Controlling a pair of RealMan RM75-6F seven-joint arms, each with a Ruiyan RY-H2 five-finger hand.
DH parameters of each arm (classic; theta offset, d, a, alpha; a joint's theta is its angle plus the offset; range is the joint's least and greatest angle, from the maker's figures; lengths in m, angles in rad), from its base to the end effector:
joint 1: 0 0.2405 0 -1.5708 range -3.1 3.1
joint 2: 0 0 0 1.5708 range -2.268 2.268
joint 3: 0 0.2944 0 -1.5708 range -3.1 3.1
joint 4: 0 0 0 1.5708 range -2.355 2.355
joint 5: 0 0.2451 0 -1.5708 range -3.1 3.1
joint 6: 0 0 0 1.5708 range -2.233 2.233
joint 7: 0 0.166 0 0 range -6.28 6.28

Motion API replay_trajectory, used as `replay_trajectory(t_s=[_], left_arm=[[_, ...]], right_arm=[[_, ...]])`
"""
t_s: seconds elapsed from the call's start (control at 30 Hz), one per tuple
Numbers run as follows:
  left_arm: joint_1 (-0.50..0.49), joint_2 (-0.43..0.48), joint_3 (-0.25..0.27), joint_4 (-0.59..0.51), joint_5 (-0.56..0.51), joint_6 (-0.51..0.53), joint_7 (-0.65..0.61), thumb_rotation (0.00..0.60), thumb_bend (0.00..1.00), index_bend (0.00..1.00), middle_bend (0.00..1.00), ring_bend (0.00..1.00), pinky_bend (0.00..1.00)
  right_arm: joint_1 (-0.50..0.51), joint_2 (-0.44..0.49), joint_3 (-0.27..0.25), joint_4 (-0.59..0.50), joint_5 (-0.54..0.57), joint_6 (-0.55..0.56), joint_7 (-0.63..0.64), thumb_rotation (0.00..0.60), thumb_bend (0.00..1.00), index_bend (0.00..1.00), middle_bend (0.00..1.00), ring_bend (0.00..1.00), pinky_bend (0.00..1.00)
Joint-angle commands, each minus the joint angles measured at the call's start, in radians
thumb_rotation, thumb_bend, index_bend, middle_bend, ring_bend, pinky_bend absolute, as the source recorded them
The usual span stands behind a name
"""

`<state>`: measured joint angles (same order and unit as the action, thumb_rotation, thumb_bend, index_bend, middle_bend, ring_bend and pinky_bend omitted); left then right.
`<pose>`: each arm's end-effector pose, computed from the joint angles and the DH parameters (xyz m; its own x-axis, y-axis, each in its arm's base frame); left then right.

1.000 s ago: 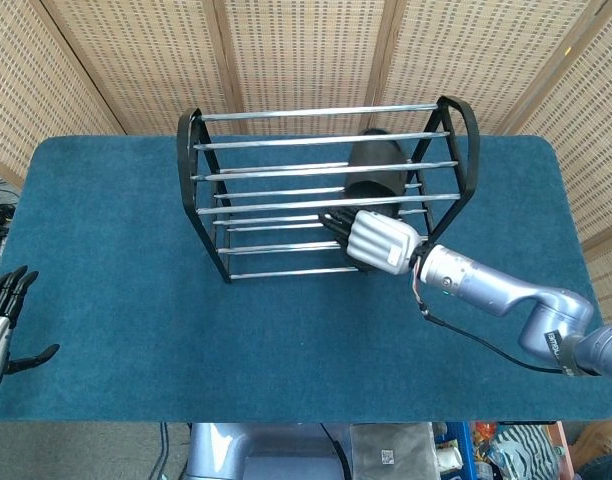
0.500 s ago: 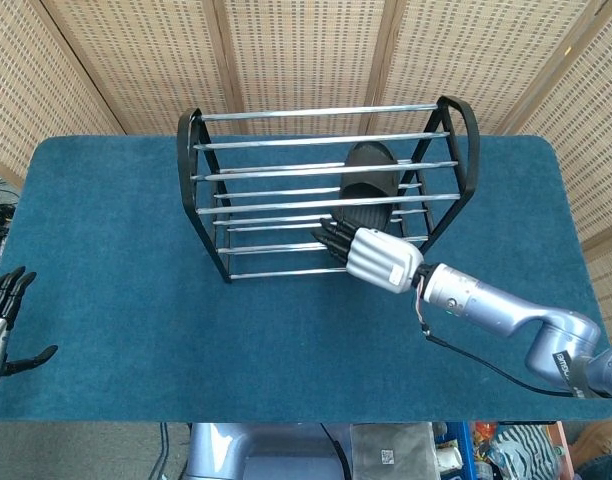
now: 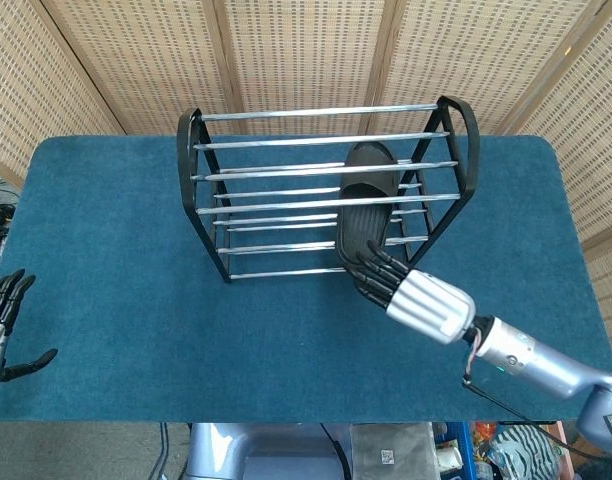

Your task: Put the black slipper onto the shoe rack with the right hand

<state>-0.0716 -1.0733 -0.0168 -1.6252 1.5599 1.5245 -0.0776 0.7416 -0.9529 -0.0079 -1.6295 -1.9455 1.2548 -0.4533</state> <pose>-0.3543 0.1959 0.1559 0.3579 0.0031 0.9337 0.9324 -0.0546 -0.3572 -0.1598 -0.3424 0.1280 0.7246 0.5191 0.4532 -0.0208 -0.6409 0.7673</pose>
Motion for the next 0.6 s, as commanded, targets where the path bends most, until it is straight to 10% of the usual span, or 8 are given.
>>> replay_trajectory(t_s=[0.03,0.6], left_arm=[[0.007,-0.003,0.005,-0.002,0.012,0.014,0.008,0.600,0.17,0.00,0.00,0.00,0.00],[0.022,-0.052,0.017,-0.008,0.042,0.039,0.128,0.600,0.17,0.00,0.00,0.00,0.00]], right_arm=[[-0.179,-0.062,-0.056,0.037,0.080,0.144,0.057,0.600,0.00,0.03,0.00,0.00,0.00],[-0.556,-0.232,-0.045,0.085,0.446,0.349,0.388,0.600,0.00,0.00,0.00,0.00,0.00]])
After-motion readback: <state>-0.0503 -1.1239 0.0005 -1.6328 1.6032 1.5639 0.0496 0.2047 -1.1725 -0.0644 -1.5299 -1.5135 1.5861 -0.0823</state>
